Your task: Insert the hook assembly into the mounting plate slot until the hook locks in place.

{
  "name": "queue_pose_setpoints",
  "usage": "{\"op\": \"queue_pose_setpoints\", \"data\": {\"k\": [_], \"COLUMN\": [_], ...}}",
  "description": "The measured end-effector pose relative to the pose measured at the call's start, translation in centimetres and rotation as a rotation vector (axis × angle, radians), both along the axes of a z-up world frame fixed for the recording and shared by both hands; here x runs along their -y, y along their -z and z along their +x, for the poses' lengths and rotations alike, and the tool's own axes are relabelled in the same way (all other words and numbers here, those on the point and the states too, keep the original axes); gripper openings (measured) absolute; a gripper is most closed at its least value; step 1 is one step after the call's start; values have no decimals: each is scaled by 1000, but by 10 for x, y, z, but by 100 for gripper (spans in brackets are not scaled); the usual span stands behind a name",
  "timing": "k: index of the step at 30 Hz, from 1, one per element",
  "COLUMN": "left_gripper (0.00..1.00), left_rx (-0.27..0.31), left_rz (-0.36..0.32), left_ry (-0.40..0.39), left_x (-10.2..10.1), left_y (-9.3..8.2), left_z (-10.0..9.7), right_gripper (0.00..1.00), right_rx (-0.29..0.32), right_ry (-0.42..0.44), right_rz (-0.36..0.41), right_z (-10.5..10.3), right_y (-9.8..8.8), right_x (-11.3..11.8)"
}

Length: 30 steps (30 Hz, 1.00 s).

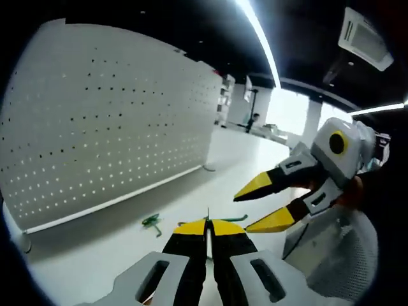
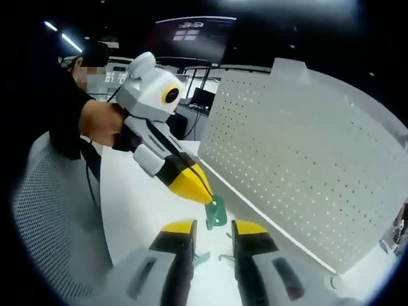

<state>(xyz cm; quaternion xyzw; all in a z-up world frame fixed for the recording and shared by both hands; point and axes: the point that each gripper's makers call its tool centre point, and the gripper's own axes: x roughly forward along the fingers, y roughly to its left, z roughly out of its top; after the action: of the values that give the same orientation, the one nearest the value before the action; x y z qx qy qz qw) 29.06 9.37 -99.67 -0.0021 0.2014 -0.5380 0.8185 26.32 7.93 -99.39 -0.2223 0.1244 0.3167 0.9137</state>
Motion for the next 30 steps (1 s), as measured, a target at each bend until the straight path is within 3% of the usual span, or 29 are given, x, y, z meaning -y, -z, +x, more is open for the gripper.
{"op": "queue_pose_setpoints", "data": {"k": [16, 30], "left_gripper": [1, 1], "left_rx": [-95, -155], "left_rz": [-23, -46], "left_ry": [35, 40], "left_x": [12, 15], "left_y": [2, 3], "left_z": [-16, -21], "right_gripper": [11, 5], "right_rx": [18, 19], "right_ry": [-23, -31], "right_rz": [-130, -147], "right_z": [-1, -2], "right_y": [10, 11], "right_x": [-1, -1]}}
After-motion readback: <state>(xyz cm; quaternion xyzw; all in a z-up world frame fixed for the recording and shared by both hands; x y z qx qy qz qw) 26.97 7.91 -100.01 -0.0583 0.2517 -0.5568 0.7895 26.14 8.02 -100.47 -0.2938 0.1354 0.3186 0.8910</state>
